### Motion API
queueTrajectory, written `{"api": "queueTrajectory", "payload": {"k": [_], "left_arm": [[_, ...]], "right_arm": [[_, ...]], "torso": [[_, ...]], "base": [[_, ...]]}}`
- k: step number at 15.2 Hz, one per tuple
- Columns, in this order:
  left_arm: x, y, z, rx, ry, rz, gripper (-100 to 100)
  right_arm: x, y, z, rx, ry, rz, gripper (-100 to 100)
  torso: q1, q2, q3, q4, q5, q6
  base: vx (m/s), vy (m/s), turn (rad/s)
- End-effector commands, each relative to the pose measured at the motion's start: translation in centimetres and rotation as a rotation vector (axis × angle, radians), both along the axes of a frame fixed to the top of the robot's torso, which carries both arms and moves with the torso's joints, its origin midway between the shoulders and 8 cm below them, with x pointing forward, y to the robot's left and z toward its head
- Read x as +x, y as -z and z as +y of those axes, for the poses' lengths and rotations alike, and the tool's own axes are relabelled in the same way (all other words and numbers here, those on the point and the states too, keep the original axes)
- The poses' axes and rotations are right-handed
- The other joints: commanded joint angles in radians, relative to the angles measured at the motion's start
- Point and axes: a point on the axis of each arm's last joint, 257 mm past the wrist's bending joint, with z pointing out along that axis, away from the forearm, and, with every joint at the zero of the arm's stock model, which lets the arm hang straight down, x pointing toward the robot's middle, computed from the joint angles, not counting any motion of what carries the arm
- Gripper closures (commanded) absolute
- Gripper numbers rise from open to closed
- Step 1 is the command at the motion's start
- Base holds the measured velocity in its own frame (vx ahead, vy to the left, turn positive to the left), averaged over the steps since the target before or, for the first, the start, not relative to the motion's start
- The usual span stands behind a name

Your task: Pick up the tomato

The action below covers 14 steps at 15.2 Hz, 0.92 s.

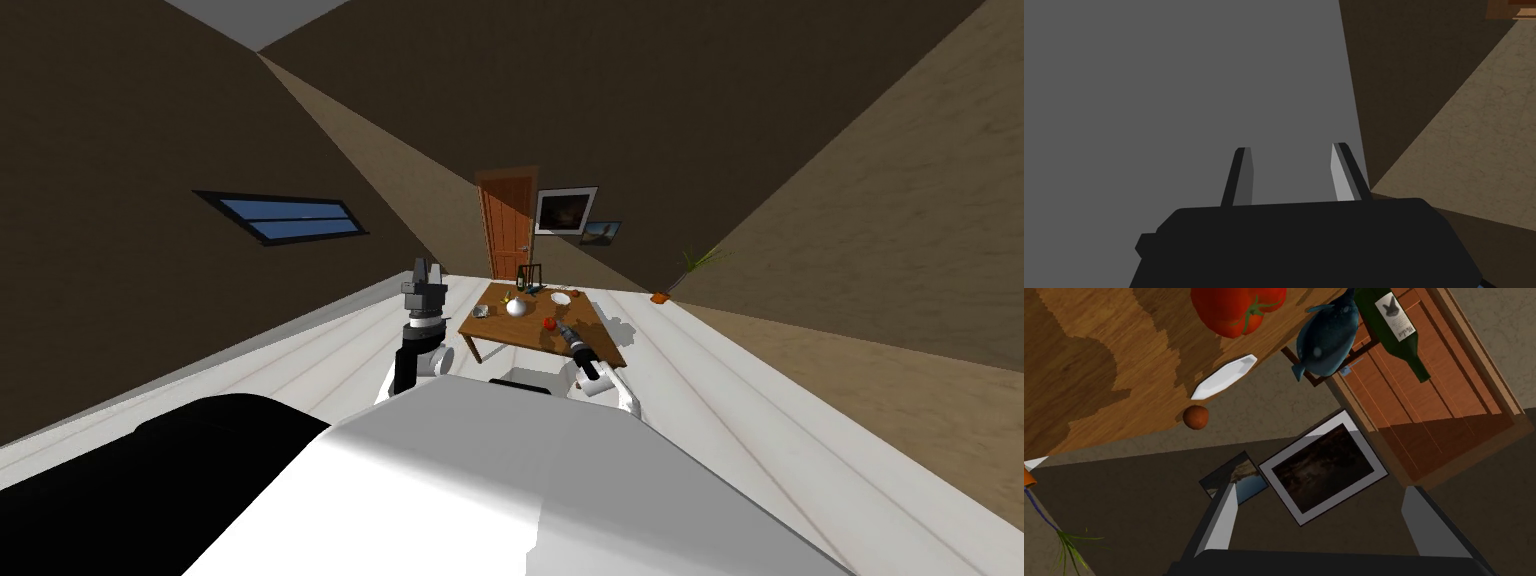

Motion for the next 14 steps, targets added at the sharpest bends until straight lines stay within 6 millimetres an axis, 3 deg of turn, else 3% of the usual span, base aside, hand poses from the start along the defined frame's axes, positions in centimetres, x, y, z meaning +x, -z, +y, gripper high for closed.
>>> {"api": "queueTrajectory", "payload": {"k": [1, 3, 7, 14], "left_arm": [[0.0, 0.0, 0.0, 0.0, 0.0, 0.0, 0], [0.0, 0.0, 0.0, 0.0, 0.0, 0.0, 0], [0.0, 0.0, 0.0, 0.0, 0.0, 0.0, 0], [0.0, 0.0, 0.0, 0.0, 0.0, 0.0, 0]], "right_arm": [[0.0, 2.0, -0.7, -0.055, 0.008, 0.045, -100], [-0.2, 2.6, -0.9, -0.058, 0.011, 0.057, -100], [-0.6, 6.6, -2.5, -0.196, 0.023, 0.155, -100], [-0.9, 10.4, -4.9, -0.397, 0.032, 0.262, -100]], "torso": [[0.0, 0.0, 0.0, 0.0, 0.0, 0.0], [0.0, 0.0, 0.0, 0.0, 0.0, 0.001], [0.0, 0.0, 0.0, 0.0, 0.0, 0.0], [0.0, 0.0, 0.0, 0.0, 0.0, 0.0]], "base": [[0.006, 0.012, 0.164], [0.004, 0.005, 0.019], [0.006, 0.012, 0.189], [0.008, 0.011, 0.13]]}}
